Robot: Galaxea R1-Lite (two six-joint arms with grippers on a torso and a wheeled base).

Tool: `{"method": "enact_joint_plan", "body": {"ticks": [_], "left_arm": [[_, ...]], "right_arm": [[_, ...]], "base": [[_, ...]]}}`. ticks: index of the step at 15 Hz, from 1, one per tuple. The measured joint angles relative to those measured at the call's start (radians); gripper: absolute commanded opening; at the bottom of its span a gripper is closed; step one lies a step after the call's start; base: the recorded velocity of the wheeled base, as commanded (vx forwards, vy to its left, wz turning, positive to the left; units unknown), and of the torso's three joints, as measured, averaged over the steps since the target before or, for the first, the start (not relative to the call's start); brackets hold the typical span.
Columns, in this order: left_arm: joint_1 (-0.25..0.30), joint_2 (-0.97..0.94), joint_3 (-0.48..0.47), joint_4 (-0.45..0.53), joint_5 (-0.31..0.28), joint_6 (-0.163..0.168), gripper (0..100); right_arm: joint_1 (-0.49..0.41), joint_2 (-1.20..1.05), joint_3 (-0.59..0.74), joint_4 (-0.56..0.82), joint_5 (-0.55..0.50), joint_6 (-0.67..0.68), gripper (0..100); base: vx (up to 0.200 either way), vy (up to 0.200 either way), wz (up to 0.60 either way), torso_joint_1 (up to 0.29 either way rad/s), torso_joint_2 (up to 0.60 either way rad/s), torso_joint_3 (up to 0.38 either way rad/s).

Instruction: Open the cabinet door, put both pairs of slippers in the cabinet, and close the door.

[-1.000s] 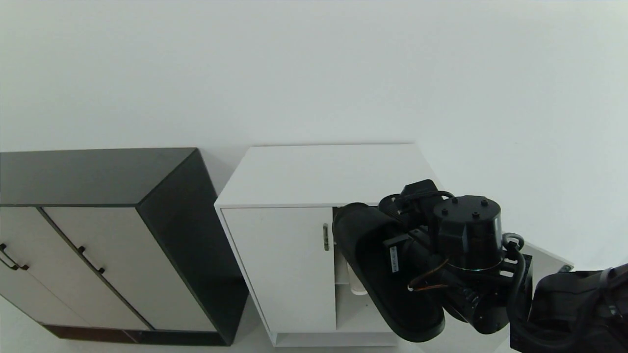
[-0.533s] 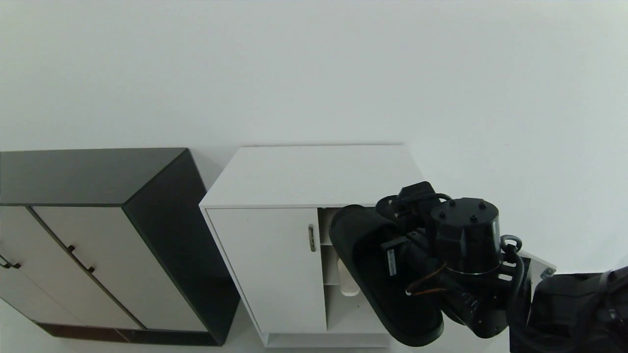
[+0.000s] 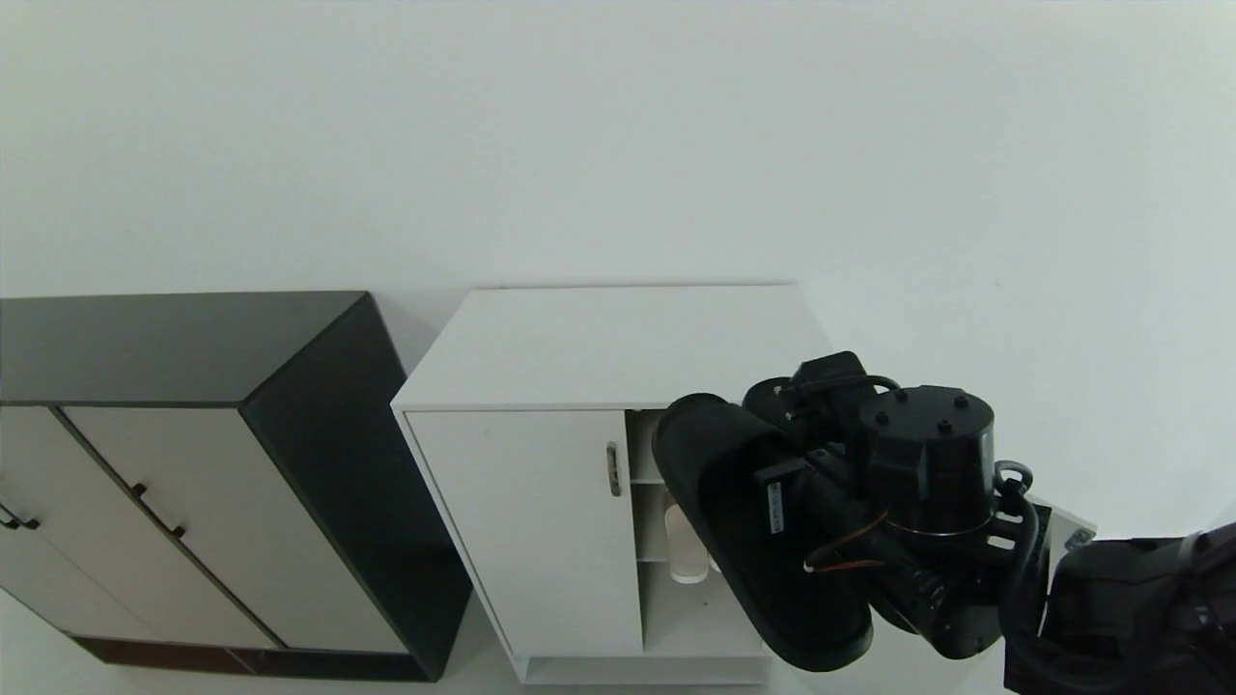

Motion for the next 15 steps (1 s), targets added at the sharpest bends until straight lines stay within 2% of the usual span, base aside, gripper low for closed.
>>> {"method": "enact_joint_plan", "body": {"ticks": [7, 15], "left_arm": [[0.0, 0.0, 0.0, -0.001, 0.0, 0.0, 0], [0.0, 0.0, 0.0, 0.0, 0.0, 0.0, 0]], "right_arm": [[0.0, 0.001, 0.014, -0.007, 0.001, -0.01, 0], [0.0, 0.002, 0.021, -0.007, 0.002, -0.011, 0]], "base": [[0.0, 0.0, 0.0, -0.01, 0.02, 0.014], [0.0, 0.0, 0.0, -0.188, 0.44, 0.241]]}}
